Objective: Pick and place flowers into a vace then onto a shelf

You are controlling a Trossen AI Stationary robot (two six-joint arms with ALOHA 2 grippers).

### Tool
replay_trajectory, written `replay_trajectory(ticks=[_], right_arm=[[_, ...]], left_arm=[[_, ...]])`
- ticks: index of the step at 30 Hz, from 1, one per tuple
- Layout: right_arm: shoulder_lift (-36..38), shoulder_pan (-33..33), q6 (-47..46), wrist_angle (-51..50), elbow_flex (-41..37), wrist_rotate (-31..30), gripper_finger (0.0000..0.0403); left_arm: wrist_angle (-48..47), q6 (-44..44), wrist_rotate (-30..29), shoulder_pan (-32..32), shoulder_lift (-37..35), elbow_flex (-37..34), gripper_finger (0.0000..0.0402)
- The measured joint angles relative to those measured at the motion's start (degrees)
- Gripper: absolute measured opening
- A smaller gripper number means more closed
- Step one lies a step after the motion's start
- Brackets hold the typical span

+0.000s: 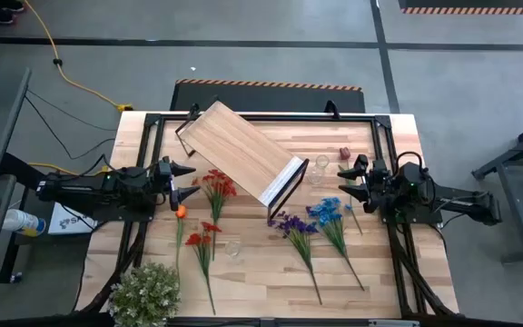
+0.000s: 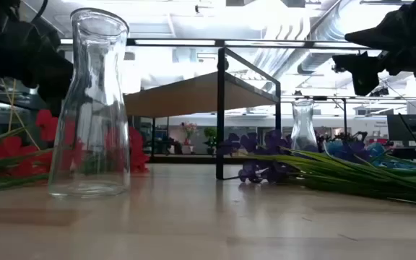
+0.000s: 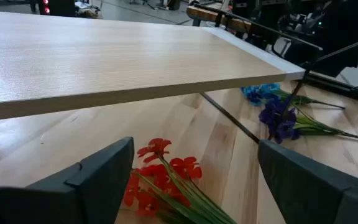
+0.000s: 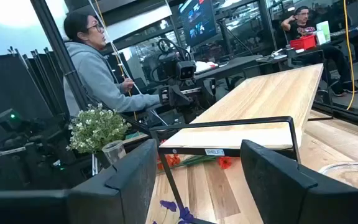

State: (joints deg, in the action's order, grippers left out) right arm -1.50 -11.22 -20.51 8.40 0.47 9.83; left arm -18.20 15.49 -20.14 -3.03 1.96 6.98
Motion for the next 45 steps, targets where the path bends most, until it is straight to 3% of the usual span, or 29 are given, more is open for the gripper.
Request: replay_trajectory(ticks=[45], right_arm=[[0.0, 0.0, 0.0, 0.0, 0.0, 0.0, 0.0227]], left_arm=[[0.0, 0.0, 0.0, 0.0, 0.0, 0.0, 0.0376]])
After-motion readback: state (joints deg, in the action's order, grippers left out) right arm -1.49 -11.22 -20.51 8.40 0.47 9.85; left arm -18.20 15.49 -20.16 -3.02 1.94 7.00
